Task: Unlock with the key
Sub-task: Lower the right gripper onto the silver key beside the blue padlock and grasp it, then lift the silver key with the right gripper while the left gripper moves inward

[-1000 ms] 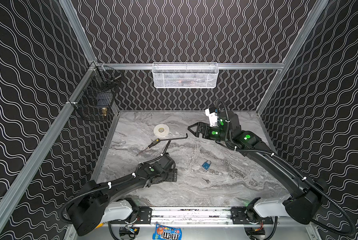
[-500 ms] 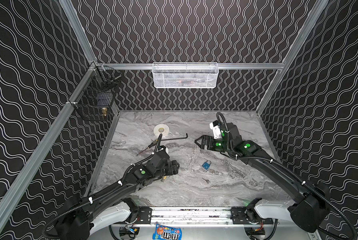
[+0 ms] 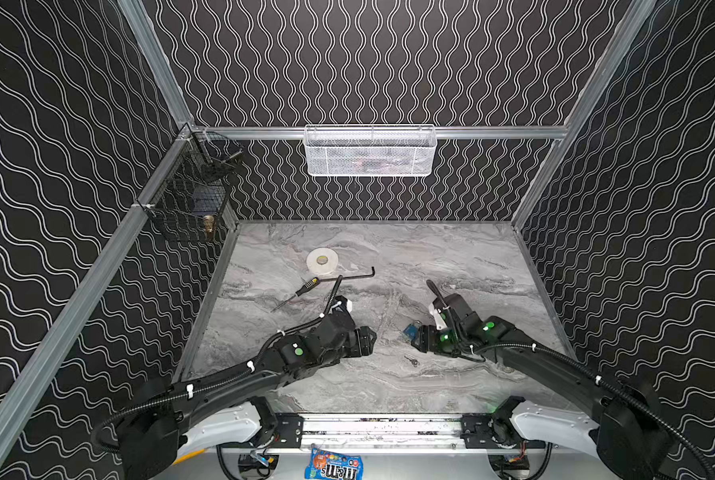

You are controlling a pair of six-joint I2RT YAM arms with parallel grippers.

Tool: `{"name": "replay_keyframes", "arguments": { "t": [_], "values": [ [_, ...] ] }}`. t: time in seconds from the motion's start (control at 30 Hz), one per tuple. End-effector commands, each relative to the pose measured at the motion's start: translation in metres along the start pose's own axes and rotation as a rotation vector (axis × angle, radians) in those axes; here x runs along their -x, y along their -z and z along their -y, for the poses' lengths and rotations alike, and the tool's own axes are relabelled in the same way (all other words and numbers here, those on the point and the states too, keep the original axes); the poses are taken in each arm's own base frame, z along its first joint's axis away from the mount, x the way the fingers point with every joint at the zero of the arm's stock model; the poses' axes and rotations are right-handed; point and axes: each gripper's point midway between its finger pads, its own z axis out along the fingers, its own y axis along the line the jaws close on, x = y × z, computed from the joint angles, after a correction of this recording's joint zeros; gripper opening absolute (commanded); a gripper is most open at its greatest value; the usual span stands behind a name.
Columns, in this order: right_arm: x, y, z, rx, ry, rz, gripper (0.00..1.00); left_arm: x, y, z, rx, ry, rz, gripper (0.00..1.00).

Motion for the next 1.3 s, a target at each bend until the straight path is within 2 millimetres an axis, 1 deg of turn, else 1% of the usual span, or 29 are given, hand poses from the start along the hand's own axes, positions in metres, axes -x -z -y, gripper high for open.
{"name": "replay_keyframes", "arguments": {
  "t": [0.0, 0.07, 0.13, 0.3, 0.43, 0.63, 0.87, 1.0, 1.13, 1.27],
  "values": [
    [-0.013, -0.010, 0.009, -0.060, -0.075, -0.017, 0.59, 0.007, -0.003, 0.008, -0.015, 0.023, 0.050, 0.83],
    [-0.020, -0.016, 0.010, -0.086, -0.087, -0.034, 0.55, 0.005, -0.006, 0.008, -0.015, 0.027, 0.046, 0.84],
    [-0.025, -0.022, 0.010, -0.103, -0.094, -0.034, 0.49, 0.004, -0.008, 0.012, -0.026, 0.017, 0.034, 0.84],
    [-0.030, -0.036, 0.012, -0.118, -0.124, -0.042, 0.40, 0.002, -0.009, 0.006, -0.002, 0.017, 0.038, 0.85],
    [-0.031, -0.043, 0.010, -0.126, -0.121, -0.051, 0.37, 0.000, -0.009, 0.002, 0.013, 0.018, 0.031, 0.85],
    [-0.034, -0.051, 0.018, -0.156, -0.120, -0.051, 0.30, -0.001, -0.009, -0.002, 0.025, 0.020, 0.035, 0.86],
    [-0.032, -0.054, 0.024, -0.189, -0.123, -0.032, 0.20, -0.003, -0.013, -0.003, 0.036, 0.019, 0.021, 0.86],
    [-0.027, -0.053, 0.022, -0.187, -0.120, -0.017, 0.08, -0.003, -0.014, -0.003, 0.042, 0.034, 0.026, 0.87],
    [-0.026, -0.054, 0.022, -0.193, -0.116, -0.015, 0.04, -0.001, -0.015, 0.000, 0.023, 0.054, 0.031, 0.87],
    [-0.024, -0.055, 0.016, -0.139, -0.130, -0.001, 0.00, -0.002, -0.017, 0.005, 0.004, 0.090, 0.024, 0.87]
  ]
}}
